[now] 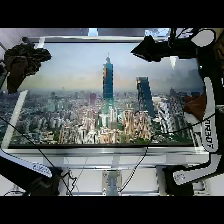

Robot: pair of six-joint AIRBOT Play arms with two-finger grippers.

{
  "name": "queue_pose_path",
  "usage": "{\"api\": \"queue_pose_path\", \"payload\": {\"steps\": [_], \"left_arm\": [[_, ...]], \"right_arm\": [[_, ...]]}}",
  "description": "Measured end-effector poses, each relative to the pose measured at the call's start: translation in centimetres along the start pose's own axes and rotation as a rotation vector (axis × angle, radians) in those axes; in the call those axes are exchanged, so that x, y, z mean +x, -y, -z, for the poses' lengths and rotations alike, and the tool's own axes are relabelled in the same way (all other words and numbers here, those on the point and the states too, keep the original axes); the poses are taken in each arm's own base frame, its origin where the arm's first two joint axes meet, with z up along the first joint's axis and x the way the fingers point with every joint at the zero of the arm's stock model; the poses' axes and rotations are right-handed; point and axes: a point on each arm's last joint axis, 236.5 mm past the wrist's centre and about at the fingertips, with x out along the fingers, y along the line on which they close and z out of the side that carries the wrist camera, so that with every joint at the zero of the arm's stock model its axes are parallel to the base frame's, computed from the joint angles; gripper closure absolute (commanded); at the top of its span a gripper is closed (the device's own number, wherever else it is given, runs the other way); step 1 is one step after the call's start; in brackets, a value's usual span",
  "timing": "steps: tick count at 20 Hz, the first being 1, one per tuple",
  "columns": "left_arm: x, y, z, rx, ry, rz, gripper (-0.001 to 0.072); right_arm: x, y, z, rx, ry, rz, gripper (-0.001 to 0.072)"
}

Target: Fold the shirts.

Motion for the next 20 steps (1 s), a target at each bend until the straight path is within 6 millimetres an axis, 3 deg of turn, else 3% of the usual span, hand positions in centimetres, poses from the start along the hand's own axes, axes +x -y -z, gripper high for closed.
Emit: {"api": "queue_pose_path", "payload": {"steps": [6,11,12,13,14,18,20], "left_arm": [[6.2,-0.2,8.4,0.05,-0.12,-0.019,0.0322],[9.3,-0.2,11.9,0.084,-0.131,-0.043,0.0363],[9.7,-0.1,12.3,0.085,-0.129,-0.047,0.0446],[10.0,-0.1,12.7,0.088,-0.13,-0.049,0.0613],[10.2,0.0,12.9,0.092,-0.131,-0.049,0.0692],[10.2,-0.1,10.0,0.11,-0.085,-0.055,0.0693],[9.7,0.3,7.2,0.071,-0.042,-0.04,0.0693]], "right_arm": [[1.3,-1.7,-0.4,-0.023,0.034,-0.02,0.0459],[2.3,-3.0,-0.1,-0.042,0.039,-0.034,0.0459],[2.4,-3.2,0.0,-0.045,0.039,-0.035,0.046],[2.6,-3.3,0.0,-0.049,0.038,-0.034,0.0459],[2.7,-3.4,0.1,-0.052,0.038,-0.034,0.046],[3.0,-3.7,0.1,-0.059,0.041,-0.034,0.046],[3.0,-3.7,0.1,-0.06,0.042,-0.034,0.046]]}}
